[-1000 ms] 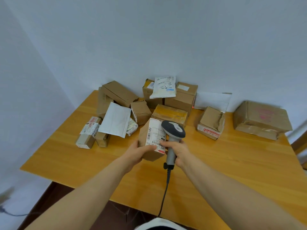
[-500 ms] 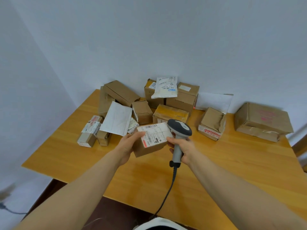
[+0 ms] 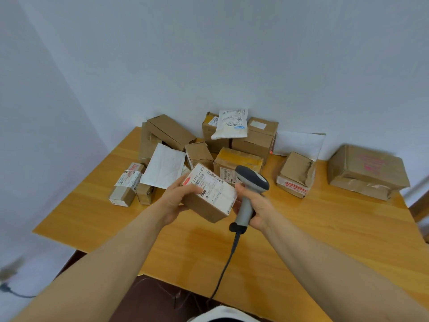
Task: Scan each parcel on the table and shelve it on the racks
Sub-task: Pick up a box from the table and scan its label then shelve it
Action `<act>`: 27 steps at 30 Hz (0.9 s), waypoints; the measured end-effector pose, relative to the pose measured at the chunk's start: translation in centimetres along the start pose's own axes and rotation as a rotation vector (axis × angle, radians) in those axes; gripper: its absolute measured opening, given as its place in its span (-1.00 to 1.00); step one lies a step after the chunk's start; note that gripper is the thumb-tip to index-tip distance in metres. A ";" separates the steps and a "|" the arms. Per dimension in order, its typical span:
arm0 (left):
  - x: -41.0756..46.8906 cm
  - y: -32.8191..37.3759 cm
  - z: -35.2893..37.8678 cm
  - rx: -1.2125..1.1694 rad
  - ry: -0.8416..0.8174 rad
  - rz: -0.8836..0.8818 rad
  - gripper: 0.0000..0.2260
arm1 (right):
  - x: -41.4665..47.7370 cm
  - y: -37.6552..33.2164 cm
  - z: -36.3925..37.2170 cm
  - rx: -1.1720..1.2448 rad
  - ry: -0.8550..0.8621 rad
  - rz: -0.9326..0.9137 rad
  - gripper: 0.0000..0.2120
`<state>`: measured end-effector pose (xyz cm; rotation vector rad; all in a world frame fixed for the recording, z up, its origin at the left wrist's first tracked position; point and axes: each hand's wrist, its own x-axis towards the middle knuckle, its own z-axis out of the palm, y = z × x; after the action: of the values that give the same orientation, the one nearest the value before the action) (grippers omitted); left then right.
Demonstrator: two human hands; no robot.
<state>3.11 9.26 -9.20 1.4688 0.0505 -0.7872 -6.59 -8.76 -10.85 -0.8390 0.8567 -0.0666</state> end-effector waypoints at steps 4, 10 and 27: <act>0.4 -0.4 1.0 -0.112 0.104 0.058 -0.19 | -0.3 0.1 0.8 -0.072 -0.049 -0.034 -0.64; -0.1 -1.3 3.3 -0.155 0.082 0.074 -0.55 | -0.5 0.2 2.1 -0.039 0.001 -0.079 -0.60; 1.4 0.2 -0.7 0.162 0.345 0.182 -0.59 | -2.8 -1.1 2.6 -0.365 -0.218 -0.192 -0.86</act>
<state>4.57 9.25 -9.84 1.7247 0.1145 -0.3919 -6.39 -6.86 -7.31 -1.2464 0.5879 0.0144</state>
